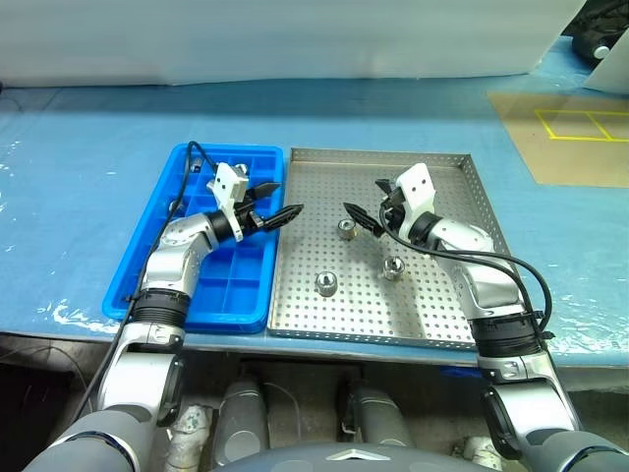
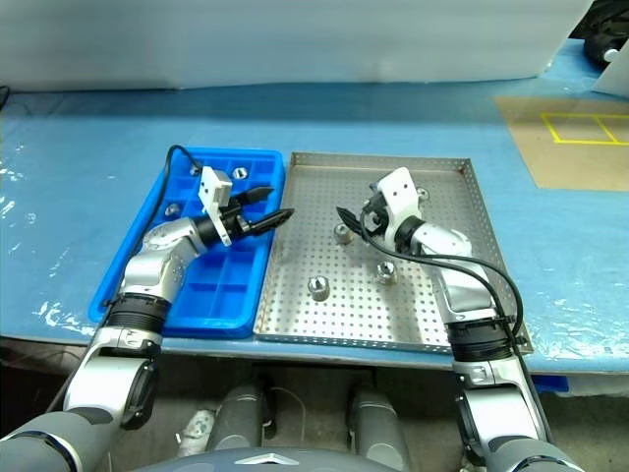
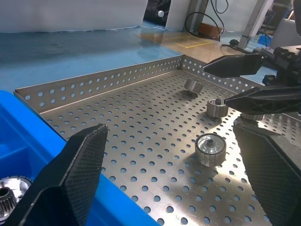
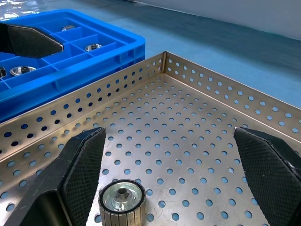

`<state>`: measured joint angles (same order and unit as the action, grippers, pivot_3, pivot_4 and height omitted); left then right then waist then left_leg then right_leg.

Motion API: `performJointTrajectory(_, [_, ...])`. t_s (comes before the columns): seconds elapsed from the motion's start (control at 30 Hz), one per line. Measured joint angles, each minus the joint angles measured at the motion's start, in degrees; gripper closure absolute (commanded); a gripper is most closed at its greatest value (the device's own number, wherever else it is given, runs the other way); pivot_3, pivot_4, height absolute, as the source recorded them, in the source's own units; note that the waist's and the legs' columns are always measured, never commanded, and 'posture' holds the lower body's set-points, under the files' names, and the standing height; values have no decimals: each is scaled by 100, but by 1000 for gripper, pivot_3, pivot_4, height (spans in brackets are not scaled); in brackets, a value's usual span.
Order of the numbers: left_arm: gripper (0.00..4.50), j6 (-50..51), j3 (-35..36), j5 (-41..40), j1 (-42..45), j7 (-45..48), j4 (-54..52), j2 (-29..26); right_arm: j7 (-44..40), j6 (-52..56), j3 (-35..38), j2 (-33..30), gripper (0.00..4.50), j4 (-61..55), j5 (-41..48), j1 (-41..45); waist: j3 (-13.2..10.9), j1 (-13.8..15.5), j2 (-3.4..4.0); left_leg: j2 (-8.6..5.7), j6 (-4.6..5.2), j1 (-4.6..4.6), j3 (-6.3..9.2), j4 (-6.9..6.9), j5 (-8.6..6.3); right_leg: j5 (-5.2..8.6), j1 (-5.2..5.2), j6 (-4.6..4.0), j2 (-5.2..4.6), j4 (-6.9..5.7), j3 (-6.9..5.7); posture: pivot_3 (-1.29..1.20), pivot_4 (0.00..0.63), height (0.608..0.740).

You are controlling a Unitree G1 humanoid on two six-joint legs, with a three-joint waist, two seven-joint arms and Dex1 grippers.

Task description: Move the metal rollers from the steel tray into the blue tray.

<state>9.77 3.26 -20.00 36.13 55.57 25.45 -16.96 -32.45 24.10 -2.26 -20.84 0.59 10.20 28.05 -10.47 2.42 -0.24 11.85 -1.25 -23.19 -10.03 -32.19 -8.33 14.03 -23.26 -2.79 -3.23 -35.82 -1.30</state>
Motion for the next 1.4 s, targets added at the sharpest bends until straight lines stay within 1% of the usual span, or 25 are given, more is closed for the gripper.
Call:
performJointTrajectory(0.7, [0,10,-8,-8,6,49,1,1,-43,-2,0,-5,33,0,-2,0,0,-2,0,0,1,0,0,0,0,0,0,0,0,0,0,-192,150,740])
performJointTrajectory(0.83, [0,133,0,-94,296,60,61,32,-88,2,3,-98,33,-6,2,0,0,12,0,0,1,-1,1,-1,0,0,1,0,-1,-1,-1,-201,150,740])
performJointTrajectory(0.9, [0,83,6,-92,903,63,427,138,-139,45,87,-225,33,-32,58,15,-1,64,-1,-2,7,-7,2,-6,-4,-4,3,6,-4,-1,-1,-215,150,740])
performJointTrajectory(1.03, [0,-287,-84,-5,1948,343,1032,378,-270,271,411,-531,33,-295,330,93,1,35,1,-7,21,6,-2,-13,-12,-6,22,10,-17,12,9,-260,150,740])
performJointTrajectory(1.13, [0,-597,-294,208,2300,686,1788,496,-461,481,591,-884,33,-606,513,100,1,-13,2,-14,31,8,-3,-13,-15,-10,23,16,-12,13,10,-289,150,740])
performJointTrajectory(1.27, [0,-1027,-603,664,2707,1077,3044,660,-856,787,741,-1542,33,-1043,762,-7,1,-28,2,-6,53,8,-1,-5,-11,-22,20,37,1,12,5,-345,150,740])
performJointTrajectory(1.33, [0,-1378,-813,1058,2983,1084,3700,752,-925,929,835,-1757,33,-1274,842,-84,1,-28,3,-7,56,8,-1,-5,-13,-23,20,38,-1,13,5,-368,150,740])
performJointTrajectory(1.4, [0,-1639,-959,1390,3126,942,4124,867,-899,1041,866,-1796,33,-1496,918,-155,1,-37,2,-9,60,8,-2,-9,-15,-24,21,39,-4,14,7,-393,150,740])
